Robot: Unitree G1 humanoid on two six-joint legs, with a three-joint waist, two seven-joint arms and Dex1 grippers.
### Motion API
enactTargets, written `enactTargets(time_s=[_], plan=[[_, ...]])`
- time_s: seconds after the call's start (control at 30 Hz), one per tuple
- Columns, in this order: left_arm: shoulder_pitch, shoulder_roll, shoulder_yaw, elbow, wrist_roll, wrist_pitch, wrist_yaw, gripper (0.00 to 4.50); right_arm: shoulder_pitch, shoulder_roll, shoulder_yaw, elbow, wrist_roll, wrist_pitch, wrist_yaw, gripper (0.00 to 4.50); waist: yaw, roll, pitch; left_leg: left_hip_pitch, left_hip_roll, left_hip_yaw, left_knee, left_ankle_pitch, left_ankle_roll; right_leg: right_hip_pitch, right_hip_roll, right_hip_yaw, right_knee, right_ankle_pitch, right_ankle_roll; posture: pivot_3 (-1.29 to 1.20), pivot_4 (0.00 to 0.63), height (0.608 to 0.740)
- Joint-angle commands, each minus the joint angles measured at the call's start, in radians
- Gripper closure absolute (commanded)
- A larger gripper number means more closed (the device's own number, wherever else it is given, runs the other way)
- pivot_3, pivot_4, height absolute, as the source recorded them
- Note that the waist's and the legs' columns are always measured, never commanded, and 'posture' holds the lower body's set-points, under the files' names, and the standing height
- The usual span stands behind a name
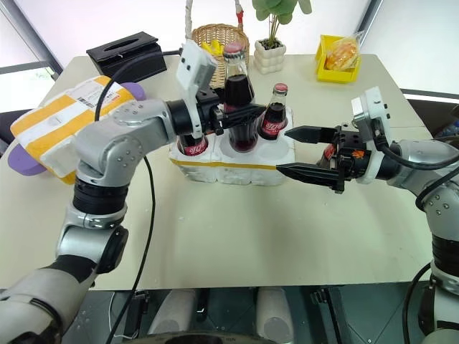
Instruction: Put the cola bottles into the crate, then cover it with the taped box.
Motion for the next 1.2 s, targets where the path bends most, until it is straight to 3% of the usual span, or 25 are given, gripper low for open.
enactTargets(time_s=[0.03,0.57,0.63,0.7,0.73,1.0,1.2], plan=[[-0.022,-0.01,-0.012,-0.072,0.05,0.044,0.082,1.89,-0.011,-0.006,-0.03,-0.02,0.016,-0.008,-0.001,0.0,0.0,0.0,0.0,0.0,0.0,0.0,0.0,0.0,0.0,0.0,0.0,0.0,0.0,0.0,0.0,0.0,0.15,0.74],[0.021,-0.093,-0.053,-0.004,0.18,0.059,0.191,1.89,-0.014,-0.006,-0.027,-0.018,0.017,-0.006,-0.007,0.0,0.0,0.0,0.0,0.001,0.0,0.0,0.0,0.0,0.0,0.001,0.0,0.0,0.0,0.0,0.0,0.0,0.15,0.74],[0.028,-0.103,-0.044,0.003,0.181,0.063,0.191,0.87,-0.015,-0.006,-0.027,-0.018,0.015,-0.007,-0.008,0.0,0.0,0.0,0.0,0.001,0.0,0.0,0.0,0.0,0.0,0.001,0.0,0.0,0.0,0.0,0.0,0.0,0.15,0.74],[0.031,-0.104,-0.04,0.002,0.188,0.062,0.188,0.17,-0.014,-0.008,-0.027,-0.017,0.013,-0.007,-0.008,0.0,0.0,0.0,0.0,0.001,0.0,0.0,0.0,0.0,0.0,0.001,0.0,0.0,0.0,0.0,0.0,0.0,0.15,0.74],[0.033,-0.101,-0.039,-0.001,0.191,0.062,0.186,0.06,-0.012,-0.01,-0.029,-0.017,0.012,-0.007,-0.008,0.0,0.0,0.0,0.0,0.001,0.0,0.0,0.0,0.0,0.0,0.001,0.0,0.0,0.0,0.0,0.0,0.0,0.15,0.74],[0.025,-0.077,0.026,-0.065,0.145,0.092,0.159,0.06,0.0,-0.033,-0.041,0.005,-0.02,-0.019,-0.009,0.0,0.0,0.0,0.0,0.001,0.0,0.0,0.0,0.0,0.0,0.001,0.0,0.0,0.0,0.0,0.0,0.0,0.15,0.74],[-0.032,-0.001,0.093,-0.145,0.069,0.141,0.086,0.06,0.049,-0.065,-0.062,0.033,-0.069,-0.053,0.013,0.0,0.0,0.0,0.0,0.001,0.0,0.0,0.0,0.0,0.0,0.001,0.0,0.0,0.0,0.0,0.0,0.0,0.15,0.74]])
